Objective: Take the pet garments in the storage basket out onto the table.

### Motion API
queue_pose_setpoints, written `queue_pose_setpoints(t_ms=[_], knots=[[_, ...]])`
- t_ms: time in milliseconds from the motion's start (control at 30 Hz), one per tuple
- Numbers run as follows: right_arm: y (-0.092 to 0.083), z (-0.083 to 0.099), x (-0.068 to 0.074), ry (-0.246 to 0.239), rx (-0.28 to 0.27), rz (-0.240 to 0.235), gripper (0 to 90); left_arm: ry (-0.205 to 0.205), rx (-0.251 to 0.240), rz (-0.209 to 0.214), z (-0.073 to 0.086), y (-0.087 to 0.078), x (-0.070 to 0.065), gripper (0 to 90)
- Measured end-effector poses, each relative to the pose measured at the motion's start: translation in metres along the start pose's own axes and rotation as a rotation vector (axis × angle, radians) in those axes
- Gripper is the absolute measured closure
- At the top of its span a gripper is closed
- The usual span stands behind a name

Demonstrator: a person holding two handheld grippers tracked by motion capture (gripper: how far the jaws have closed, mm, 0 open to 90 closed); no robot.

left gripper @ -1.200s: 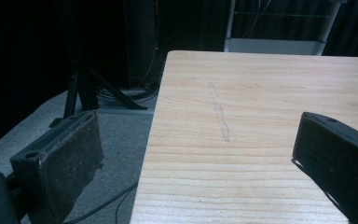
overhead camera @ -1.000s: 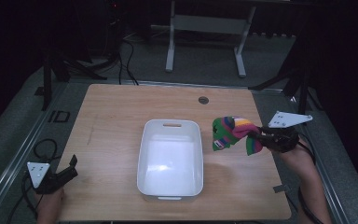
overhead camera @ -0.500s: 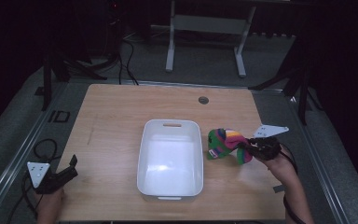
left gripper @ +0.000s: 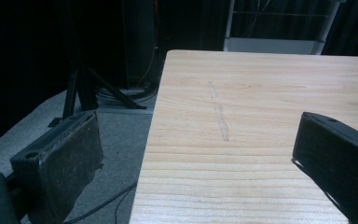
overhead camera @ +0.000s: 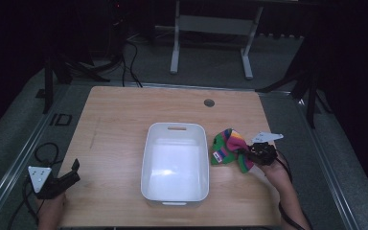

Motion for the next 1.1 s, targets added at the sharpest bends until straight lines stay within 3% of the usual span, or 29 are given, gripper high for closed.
queue_pose_setpoints(t_ms=[200,333,500,733,800,833,967,1100], knots=[[0.022,0.007,0.006,-0.008,0.042,0.012,77.6,-0.002,0.001,0.000,0.000,0.000,0.000,2.2],[0.034,0.012,0.010,0.019,0.043,0.023,76.8,-0.001,0.001,0.001,0.000,0.000,0.000,2.2],[0.035,0.008,0.012,0.016,0.048,0.030,70.1,-0.002,0.000,0.001,0.000,0.000,0.001,2.2],[0.016,-0.002,0.014,0.013,0.009,0.018,48.3,-0.004,-0.001,0.002,0.000,0.000,0.001,2.2],[0.012,-0.004,0.014,0.009,-0.005,0.025,46.4,-0.004,-0.001,0.002,0.000,0.000,0.001,2.2],[0.003,-0.009,0.014,0.009,-0.031,0.014,39.2,-0.003,-0.002,0.002,0.000,0.000,0.001,2.2],[-0.014,-0.014,0.012,0.039,-0.072,0.022,27.0,-0.003,-0.002,0.001,0.000,0.000,0.001,2.2],[-0.033,-0.013,0.005,0.068,-0.123,0.067,23.4,-0.004,-0.003,0.003,0.000,0.000,0.001,2.2]])
Point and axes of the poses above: each handheld gripper's, and its own axes: y roughly forward along the jaws, z roughly out of its underside, x roughly to its left, the point moved 5 cm from there along y, roughly forward along the jaws, and after that the axes turned 11 degrees about -x, right-handed, at the moved point
